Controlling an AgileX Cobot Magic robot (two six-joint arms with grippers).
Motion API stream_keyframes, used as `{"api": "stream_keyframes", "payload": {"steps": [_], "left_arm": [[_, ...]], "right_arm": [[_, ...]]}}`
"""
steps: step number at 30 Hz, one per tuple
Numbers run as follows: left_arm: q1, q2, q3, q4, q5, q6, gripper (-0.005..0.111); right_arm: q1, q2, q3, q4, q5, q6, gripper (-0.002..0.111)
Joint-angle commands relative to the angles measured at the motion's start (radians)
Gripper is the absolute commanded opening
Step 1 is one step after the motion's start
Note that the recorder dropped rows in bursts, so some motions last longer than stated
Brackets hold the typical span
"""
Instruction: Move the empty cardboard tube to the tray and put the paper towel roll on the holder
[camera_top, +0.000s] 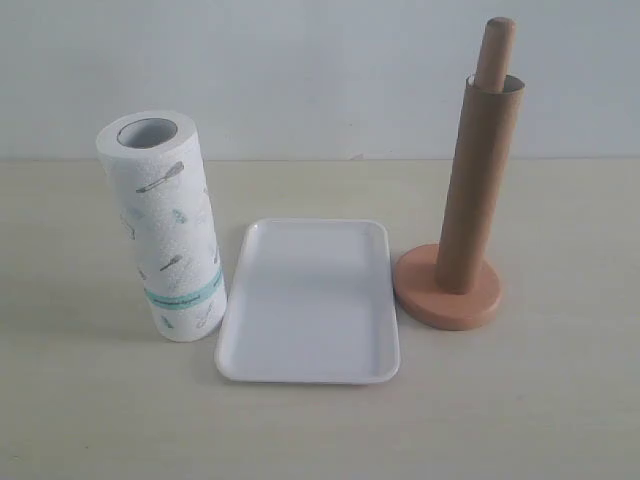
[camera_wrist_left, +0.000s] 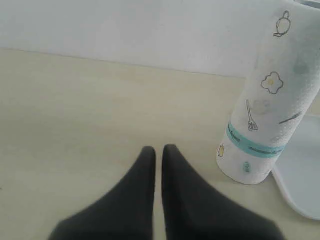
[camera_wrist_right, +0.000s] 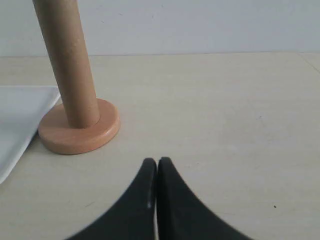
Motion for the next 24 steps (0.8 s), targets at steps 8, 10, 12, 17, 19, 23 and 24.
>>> {"api": "stream_keyframes", "payload": {"steps": [8, 10, 12, 17, 19, 23, 24], "left_arm": [[0.002, -0.004, 0.004, -0.006, -0.005, 0.0, 0.005], [0.002, -0.004, 0.004, -0.006, -0.005, 0.0, 0.005], [0.002, -0.004, 0.004, -0.006, -0.005, 0.0, 0.005], [0.002, -0.004, 0.004, -0.006, -0.005, 0.0, 0.005], [0.002, -0.004, 0.004, -0.006, -0.005, 0.0, 0.005], [0.002, -0.004, 0.004, -0.006, -0.005, 0.0, 0.005], [0.002, -0.004, 0.004, -0.006, -0.005, 0.0, 0.005]], "right_arm": [[-0.006, -0.004, -0.001, 0.0, -0.004, 0.0, 0.0], [-0.006, -0.004, -0.001, 0.0, -0.004, 0.0, 0.0], [-0.006, -0.004, -0.001, 0.0, -0.004, 0.0, 0.0], [-0.006, -0.004, -0.001, 0.0, -0.019, 0.0, 0.0], [-0.006, -0.004, -0.001, 0.0, -0.029, 0.0, 0.0], [-0.006, -0.004, -0.001, 0.0, -0.12, 0.0, 0.0], [-0.006, -0.004, -0.001, 0.0, -0.169, 0.0, 0.0]]}}
